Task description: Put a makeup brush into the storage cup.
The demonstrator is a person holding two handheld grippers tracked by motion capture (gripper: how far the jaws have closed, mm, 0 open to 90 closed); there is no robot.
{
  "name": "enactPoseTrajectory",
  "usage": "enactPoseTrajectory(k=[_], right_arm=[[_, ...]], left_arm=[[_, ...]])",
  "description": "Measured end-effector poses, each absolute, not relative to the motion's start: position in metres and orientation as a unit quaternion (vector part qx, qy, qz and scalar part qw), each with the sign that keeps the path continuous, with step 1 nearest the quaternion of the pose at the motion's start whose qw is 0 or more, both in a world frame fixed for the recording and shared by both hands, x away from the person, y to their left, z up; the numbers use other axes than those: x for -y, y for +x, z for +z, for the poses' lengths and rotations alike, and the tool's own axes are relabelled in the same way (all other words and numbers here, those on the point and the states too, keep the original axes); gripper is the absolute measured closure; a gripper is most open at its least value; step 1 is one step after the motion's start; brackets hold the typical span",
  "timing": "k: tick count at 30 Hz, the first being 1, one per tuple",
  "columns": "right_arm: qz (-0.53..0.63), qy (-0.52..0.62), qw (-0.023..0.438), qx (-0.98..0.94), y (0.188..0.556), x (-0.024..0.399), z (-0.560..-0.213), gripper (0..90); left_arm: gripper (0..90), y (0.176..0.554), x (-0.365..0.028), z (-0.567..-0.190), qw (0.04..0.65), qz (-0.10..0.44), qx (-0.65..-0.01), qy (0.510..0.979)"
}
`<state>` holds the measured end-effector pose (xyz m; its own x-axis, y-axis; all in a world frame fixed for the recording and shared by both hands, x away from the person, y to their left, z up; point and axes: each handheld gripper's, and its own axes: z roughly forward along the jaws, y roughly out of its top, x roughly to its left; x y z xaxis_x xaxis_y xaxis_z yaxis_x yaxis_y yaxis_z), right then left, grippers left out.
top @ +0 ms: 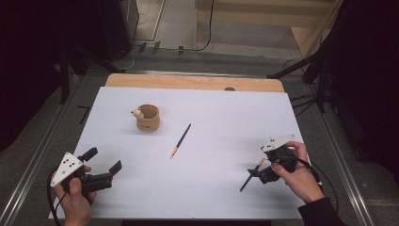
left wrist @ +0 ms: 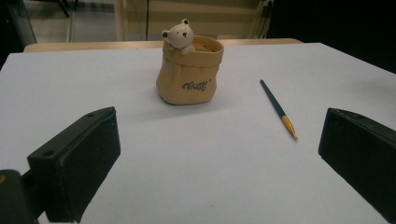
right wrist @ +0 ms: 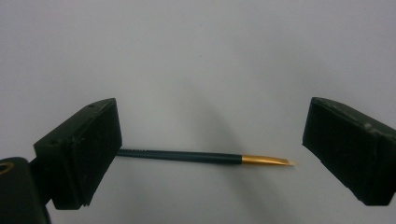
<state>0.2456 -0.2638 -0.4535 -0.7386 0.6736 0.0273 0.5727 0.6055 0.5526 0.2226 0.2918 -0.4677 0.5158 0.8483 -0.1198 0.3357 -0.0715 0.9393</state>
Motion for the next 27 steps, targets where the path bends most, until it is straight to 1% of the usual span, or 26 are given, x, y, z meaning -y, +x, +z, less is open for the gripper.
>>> enactPoseTrajectory(k=[14, 27], right_arm=[[0.233, 0.324, 0.073, -0.914, 0.252, 0.257, -0.458, 5.6], [0.191, 0.285, 0.054, -0.938, 0.258, 0.252, -0.467, 7.9]], left_arm=[[0.0, 0.221, -0.294, -0.468, 0.528, 0.241, -0.431, 0.690], [0.0, 0.220, -0.294, -0.468, 0.528, 0.240, -0.431, 0.691]])
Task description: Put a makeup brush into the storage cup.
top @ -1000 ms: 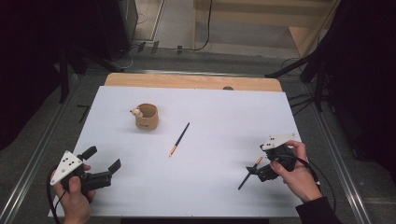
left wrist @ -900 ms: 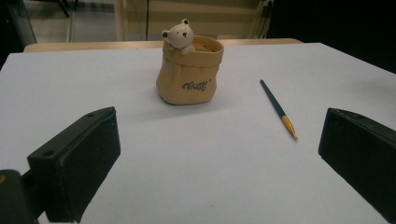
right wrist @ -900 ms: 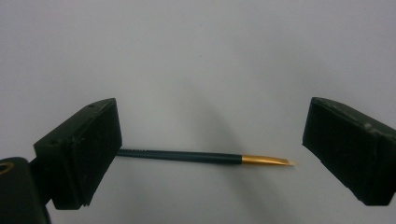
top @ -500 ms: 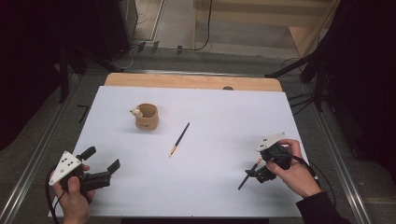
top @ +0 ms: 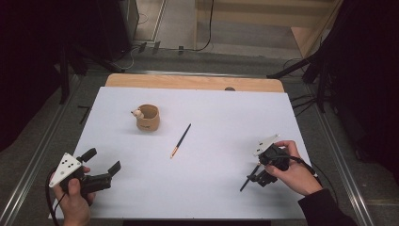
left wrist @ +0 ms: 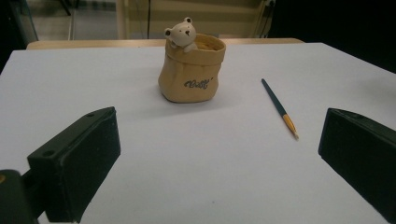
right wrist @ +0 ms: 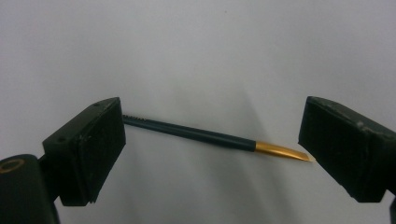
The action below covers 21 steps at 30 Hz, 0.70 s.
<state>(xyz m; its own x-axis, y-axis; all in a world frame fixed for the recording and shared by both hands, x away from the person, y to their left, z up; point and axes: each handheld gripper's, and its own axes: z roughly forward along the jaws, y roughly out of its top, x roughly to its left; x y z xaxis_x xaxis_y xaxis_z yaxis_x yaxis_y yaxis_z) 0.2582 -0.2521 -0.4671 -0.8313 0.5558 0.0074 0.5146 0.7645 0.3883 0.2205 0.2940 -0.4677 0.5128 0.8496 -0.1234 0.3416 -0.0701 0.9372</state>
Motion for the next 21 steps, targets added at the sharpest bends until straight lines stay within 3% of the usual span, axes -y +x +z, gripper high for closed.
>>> enactPoseTrajectory(k=[21], right_arm=[[0.131, 0.240, 0.045, -0.961, 0.265, 0.247, -0.483, 13.0]], left_arm=[[0.0, 0.220, -0.294, -0.468, 0.529, 0.241, -0.432, 0.690]])
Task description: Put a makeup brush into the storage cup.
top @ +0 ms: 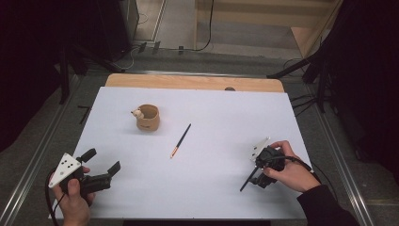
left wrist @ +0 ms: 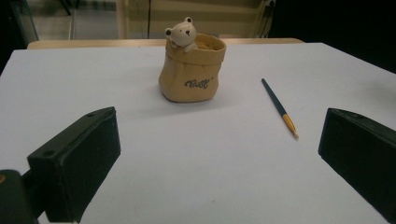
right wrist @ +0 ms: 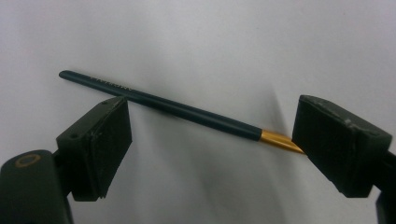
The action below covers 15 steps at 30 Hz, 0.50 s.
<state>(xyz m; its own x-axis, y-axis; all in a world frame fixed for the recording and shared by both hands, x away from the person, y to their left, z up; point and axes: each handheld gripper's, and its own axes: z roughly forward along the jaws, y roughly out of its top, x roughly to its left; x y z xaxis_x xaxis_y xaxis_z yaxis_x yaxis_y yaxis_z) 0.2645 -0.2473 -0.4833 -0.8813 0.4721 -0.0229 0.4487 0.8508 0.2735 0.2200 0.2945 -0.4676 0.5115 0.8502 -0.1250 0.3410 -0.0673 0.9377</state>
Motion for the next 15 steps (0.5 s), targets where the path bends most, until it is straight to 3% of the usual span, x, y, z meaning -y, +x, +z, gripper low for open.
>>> enactPoseTrajectory(k=[15], right_arm=[[0.109, 0.223, 0.047, -0.968, 0.2676, 0.2456, -0.4891, 14.2]], left_arm=[[0.0, 0.2198, -0.2955, -0.4675, 0.528, 0.240, -0.433, 0.690]])
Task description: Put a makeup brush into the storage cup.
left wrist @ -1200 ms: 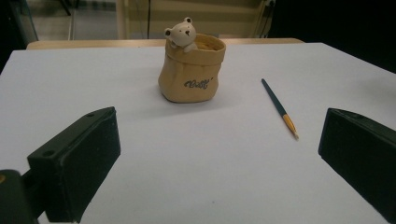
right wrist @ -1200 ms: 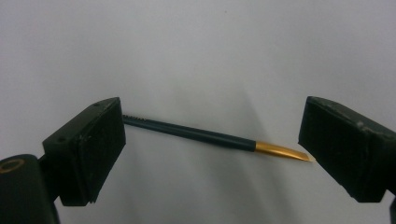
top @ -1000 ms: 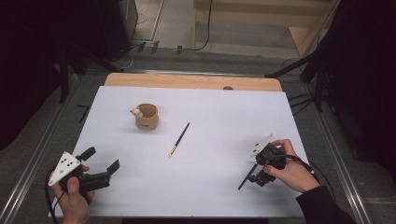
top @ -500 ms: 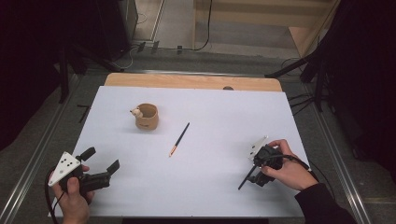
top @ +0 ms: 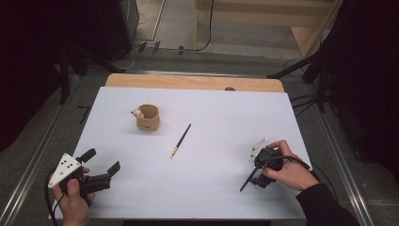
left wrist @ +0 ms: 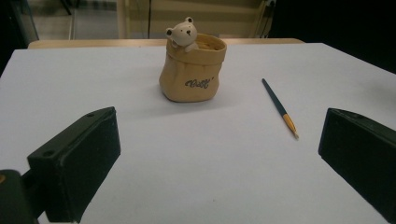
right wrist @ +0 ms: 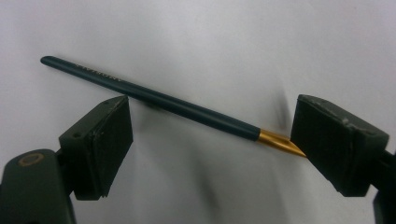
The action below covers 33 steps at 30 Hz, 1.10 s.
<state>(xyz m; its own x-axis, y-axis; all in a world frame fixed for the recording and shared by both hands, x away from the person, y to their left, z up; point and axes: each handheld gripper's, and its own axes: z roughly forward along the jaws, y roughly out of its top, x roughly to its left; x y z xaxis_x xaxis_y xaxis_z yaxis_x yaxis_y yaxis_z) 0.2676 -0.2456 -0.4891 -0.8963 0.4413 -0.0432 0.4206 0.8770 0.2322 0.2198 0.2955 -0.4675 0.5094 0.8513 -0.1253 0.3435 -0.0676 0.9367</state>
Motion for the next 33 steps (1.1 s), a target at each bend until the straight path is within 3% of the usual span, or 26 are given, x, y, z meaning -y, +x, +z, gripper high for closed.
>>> enactPoseTrajectory(k=[5, 14, 17, 23, 25, 28, 33], right_arm=[[0.089, 0.205, 0.061, -0.973, 0.2678, 0.2423, -0.4895, 20.3], [0.092, 0.209, 0.030, -0.973, 0.2713, 0.2431, -0.4882, 35.1], [0.094, 0.219, 0.028, -0.971, 0.2728, 0.2445, -0.4865, 46.3], [0.096, 0.239, 0.030, -0.966, 0.2755, 0.2458, -0.4850, 60.0], [0.098, 0.244, 0.028, -0.965, 0.2766, 0.2474, -0.4844, 72.6], [0.109, 0.242, 0.026, -0.964, 0.2767, 0.2494, -0.4854, 81.1], [0.121, 0.271, 0.024, -0.955, 0.2768, 0.2515, -0.4867, 84.9]], left_arm=[[0.0, 0.2198, -0.2952, -0.4674, 0.529, 0.240, -0.434, 0.689], [0.0, 0.2192, -0.2953, -0.4671, 0.529, 0.241, -0.433, 0.689], [0.0, 0.2193, -0.2951, -0.4671, 0.529, 0.240, -0.433, 0.689], [0.0, 0.2194, -0.2949, -0.4672, 0.529, 0.240, -0.433, 0.689], [0.0, 0.2196, -0.2947, -0.4674, 0.529, 0.239, -0.433, 0.689], [0.0, 0.2197, -0.2946, -0.4675, 0.529, 0.238, -0.433, 0.690], [0.0, 0.2197, -0.2932, -0.4674, 0.529, 0.237, -0.432, 0.692]])
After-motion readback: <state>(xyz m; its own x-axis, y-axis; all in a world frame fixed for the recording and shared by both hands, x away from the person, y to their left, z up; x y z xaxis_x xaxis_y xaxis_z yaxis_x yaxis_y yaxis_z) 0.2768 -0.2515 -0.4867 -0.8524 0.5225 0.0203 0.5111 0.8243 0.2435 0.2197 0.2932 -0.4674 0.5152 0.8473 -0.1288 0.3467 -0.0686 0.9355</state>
